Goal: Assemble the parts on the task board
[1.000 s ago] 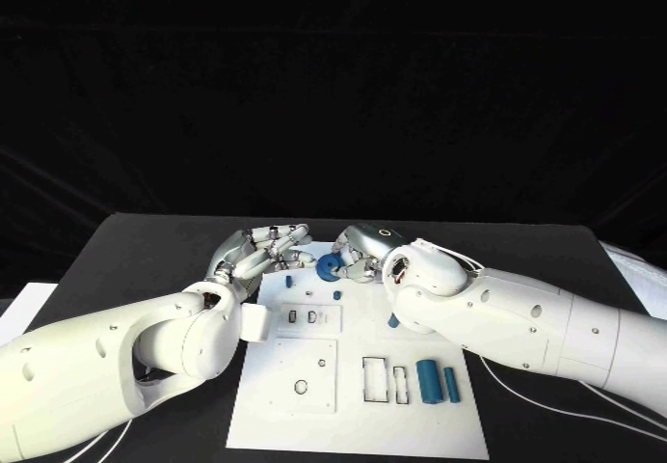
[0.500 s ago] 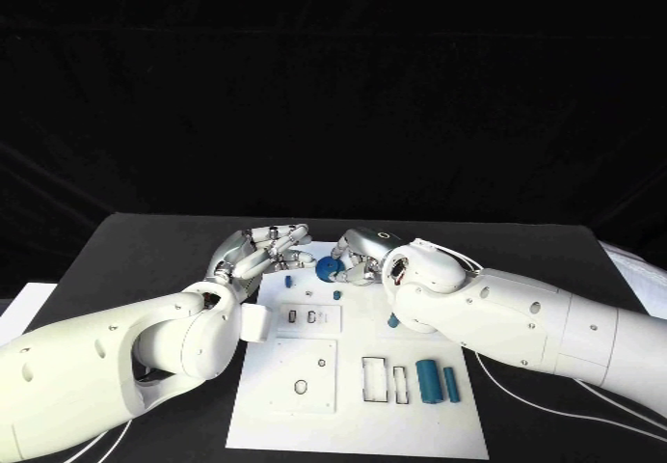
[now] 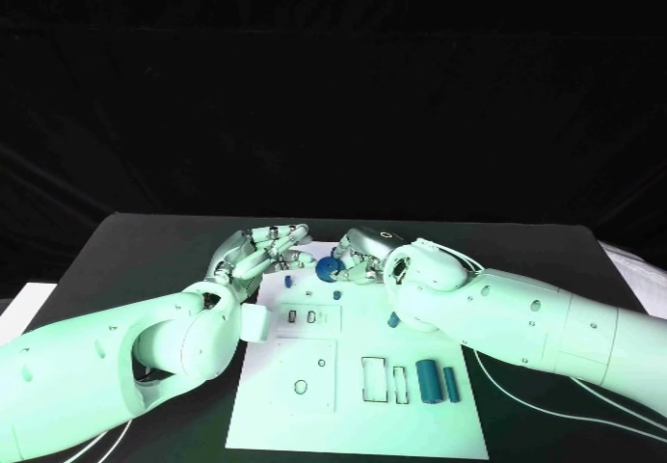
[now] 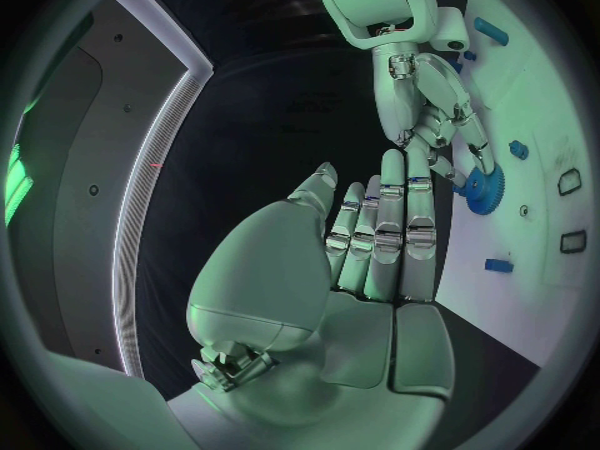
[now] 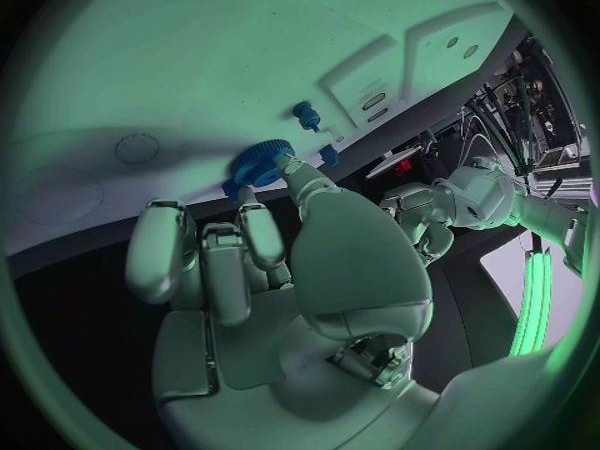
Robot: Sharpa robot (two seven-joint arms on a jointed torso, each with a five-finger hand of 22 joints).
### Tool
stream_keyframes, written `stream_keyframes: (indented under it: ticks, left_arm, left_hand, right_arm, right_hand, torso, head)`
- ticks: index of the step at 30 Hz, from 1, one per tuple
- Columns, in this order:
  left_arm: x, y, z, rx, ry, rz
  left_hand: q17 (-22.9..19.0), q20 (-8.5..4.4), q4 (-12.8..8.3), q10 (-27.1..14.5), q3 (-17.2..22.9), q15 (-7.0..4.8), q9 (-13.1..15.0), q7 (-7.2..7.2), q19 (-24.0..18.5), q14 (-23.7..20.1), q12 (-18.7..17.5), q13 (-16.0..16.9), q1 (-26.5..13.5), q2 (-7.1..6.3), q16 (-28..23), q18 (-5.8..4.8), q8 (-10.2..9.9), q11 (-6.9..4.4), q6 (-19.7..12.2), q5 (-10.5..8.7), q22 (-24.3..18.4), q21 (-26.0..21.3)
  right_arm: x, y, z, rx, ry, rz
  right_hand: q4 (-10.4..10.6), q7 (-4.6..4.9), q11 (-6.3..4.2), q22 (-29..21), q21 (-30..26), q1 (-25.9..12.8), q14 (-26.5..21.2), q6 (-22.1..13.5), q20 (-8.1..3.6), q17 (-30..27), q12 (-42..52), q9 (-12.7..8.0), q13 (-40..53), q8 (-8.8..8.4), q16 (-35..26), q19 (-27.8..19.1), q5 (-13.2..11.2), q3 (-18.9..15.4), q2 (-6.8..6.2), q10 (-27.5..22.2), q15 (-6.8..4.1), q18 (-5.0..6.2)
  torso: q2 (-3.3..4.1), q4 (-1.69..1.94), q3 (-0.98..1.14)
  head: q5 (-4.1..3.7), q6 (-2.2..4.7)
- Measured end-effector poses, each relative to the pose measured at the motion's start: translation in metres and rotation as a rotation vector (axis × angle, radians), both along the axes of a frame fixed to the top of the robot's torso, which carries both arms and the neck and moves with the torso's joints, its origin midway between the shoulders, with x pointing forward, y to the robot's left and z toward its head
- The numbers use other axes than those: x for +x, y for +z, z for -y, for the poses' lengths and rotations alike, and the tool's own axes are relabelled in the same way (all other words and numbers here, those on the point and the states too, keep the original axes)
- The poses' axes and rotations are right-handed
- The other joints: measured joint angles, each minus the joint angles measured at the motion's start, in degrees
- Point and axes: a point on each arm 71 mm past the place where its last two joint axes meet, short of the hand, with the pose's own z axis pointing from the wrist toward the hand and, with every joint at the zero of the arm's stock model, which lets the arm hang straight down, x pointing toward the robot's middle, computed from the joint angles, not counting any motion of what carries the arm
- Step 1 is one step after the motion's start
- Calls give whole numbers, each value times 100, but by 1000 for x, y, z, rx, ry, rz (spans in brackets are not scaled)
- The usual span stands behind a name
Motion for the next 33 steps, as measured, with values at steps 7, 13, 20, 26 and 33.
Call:
stream_keyframes:
  ticks: [7,13,20,26,33]
  left_arm:
    - [1,-1,-3,3,7,-1]
    - [8,-3,-10,12,28,-1]
    - [14,-6,-15,15,38,1]
    - [16,-7,-15,13,35,2]
    - [16,-8,-14,11,31,2]
  left_hand:
    - [1,0,0,0,0,0,0,0,0,0,0,0,0,0,0,1,0,0,0,0,0,0]
    - [6,0,-2,0,2,3,0,0,0,-3,0,0,0,0,0,0,0,0,0,0,-6,0]
    - [6,0,-15,0,15,19,1,0,0,-19,0,1,0,0,0,0,0,0,0,0,-5,0]
    - [10,0,-15,0,15,19,1,0,0,-19,0,1,0,0,0,0,0,0,0,0,-5,0]
    - [10,0,-15,0,15,19,1,0,0,-19,0,1,0,0,0,1,0,0,0,0,-5,0]
  right_arm:
    - [-4,14,27,79,23,67]
    - [-13,31,69,148,31,97]
    - [-14,36,136,212,1,92]
    - [-10,24,178,233,-20,73]
    - [-5,2,200,233,-39,25]
  right_hand:
    - [-17,-17,-8,32,0,30,0,17,9,0,51,7,63,-7,0,9,99,17,30,54,0,0]
    - [-44,-39,-8,20,5,92,0,97,8,0,51,24,27,32,0,9,99,43,-15,54,0,1]
    - [-219,-41,-8,109,55,327,0,144,8,0,51,28,54,72,5,9,62,153,-9,54,0,0]
    - [-280,-41,-8,195,93,386,0,144,7,4,50,20,54,72,28,51,-197,150,-21,54,0,1]
    - [-311,-41,-8,196,93,404,0,144,7,4,51,15,53,72,28,51,-258,119,-39,54,0,1]
  torso:
    - [-14,-16,13]
    - [-62,-62,43]
    - [-134,-157,97]
    - [-173,-246,140]
    - [-189,-293,175]
  head:
    - [1,31]
    - [20,38]
    - [22,60]
    - [-25,58]
    - [-80,36]
